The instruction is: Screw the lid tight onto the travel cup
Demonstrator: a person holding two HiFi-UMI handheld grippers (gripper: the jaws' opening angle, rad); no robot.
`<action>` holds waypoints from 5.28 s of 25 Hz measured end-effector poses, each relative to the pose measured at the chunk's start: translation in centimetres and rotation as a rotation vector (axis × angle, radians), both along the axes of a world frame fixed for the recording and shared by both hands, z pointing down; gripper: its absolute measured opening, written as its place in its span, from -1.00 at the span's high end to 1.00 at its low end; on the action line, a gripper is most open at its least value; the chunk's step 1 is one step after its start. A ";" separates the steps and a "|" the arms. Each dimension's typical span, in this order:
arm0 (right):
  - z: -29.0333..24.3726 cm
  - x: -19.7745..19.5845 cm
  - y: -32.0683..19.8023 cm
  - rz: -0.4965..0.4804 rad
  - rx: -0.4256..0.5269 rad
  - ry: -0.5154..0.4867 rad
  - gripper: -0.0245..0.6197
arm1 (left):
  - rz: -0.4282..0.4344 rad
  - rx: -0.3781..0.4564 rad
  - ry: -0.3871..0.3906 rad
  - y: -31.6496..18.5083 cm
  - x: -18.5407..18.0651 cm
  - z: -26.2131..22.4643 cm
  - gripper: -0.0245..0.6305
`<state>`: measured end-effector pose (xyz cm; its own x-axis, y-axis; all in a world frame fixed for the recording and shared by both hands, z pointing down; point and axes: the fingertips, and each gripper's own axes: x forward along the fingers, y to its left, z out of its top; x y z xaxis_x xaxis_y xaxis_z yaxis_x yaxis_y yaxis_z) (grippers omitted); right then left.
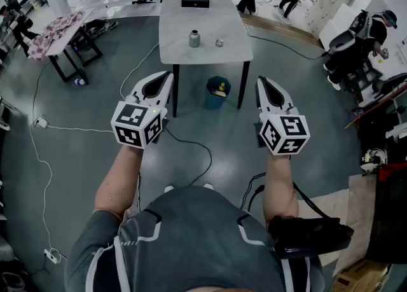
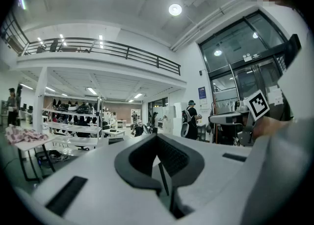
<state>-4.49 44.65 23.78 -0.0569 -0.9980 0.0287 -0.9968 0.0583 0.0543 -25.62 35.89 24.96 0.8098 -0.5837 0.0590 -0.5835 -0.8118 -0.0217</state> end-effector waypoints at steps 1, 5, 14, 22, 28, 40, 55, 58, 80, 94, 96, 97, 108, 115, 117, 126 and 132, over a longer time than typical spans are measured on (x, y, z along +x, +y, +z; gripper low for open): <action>0.0 0.0 0.1 -0.001 0.002 0.000 0.84 | 0.008 -0.006 -0.002 0.1 0.1 0.1 0.90; 0.2 0.1 0.6 0.000 0.006 0.000 0.84 | 0.014 -0.011 -0.019 0.5 0.3 0.5 0.90; 1.0 1.0 1.0 -0.008 0.009 -0.020 0.83 | -0.009 0.018 0.001 0.9 1.0 0.9 0.90; 2.2 2.7 2.6 -0.031 0.016 -0.020 0.83 | -0.068 0.068 -0.010 2.1 2.6 1.2 0.90; 1.2 5.2 3.1 -0.088 0.019 0.001 0.83 | -0.072 0.069 -0.041 2.5 6.3 0.3 0.90; 3.3 7.6 -1.1 -0.113 0.003 -0.010 0.83 | -0.075 0.034 -0.067 -1.7 8.7 2.8 0.90; 1.9 8.0 -19.0 -0.046 -0.014 0.021 0.83 | -0.039 0.048 -0.002 -21.1 9.1 2.2 0.90; 2.1 7.5 -22.7 -0.041 -0.026 0.022 0.83 | -0.038 0.039 -0.001 -25.2 8.6 2.4 0.90; 4.9 11.8 -39.3 -0.011 -0.097 0.027 0.83 | -0.018 -0.015 -0.015 -40.7 11.3 7.1 0.89; 5.8 23.6 -49.0 -0.212 -0.093 0.006 0.82 | -0.162 -0.034 -0.046 -47.0 21.2 7.7 0.89; 6.0 24.7 -50.2 -0.244 -0.101 0.007 0.82 | -0.183 -0.047 -0.039 -47.9 22.4 7.9 0.89; 6.1 25.2 -50.8 -0.262 -0.101 0.005 0.82 | -0.195 -0.053 -0.030 -48.2 22.9 7.8 0.89; 8.9 27.0 -54.9 -0.317 -0.123 -0.034 0.41 | -0.177 -0.072 -0.039 -50.6 25.3 9.4 0.54; 11.0 25.4 -55.4 -0.285 -0.147 -0.053 0.18 | -0.063 -0.071 -0.061 -51.4 24.9 11.8 -0.10; 11.6 25.0 -55.8 -0.278 -0.157 -0.049 0.04 | -0.048 -0.076 -0.066 -51.6 24.4 12.6 -0.23; 16.9 23.4 -57.3 -0.261 -0.244 -0.033 -0.06 | -0.010 -0.180 -0.127 -52.2 22.0 18.1 -0.26; 22.3 23.9 -57.5 -0.248 -0.321 -0.050 -0.07 | -0.036 -0.222 -0.148 -52.6 21.5 23.5 -0.26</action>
<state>19.43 -12.88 46.11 -0.3040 -0.8944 0.3280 -0.9513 0.3033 -0.0545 -4.11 -16.72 48.49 0.7620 -0.5711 0.3052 -0.6155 -0.7853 0.0674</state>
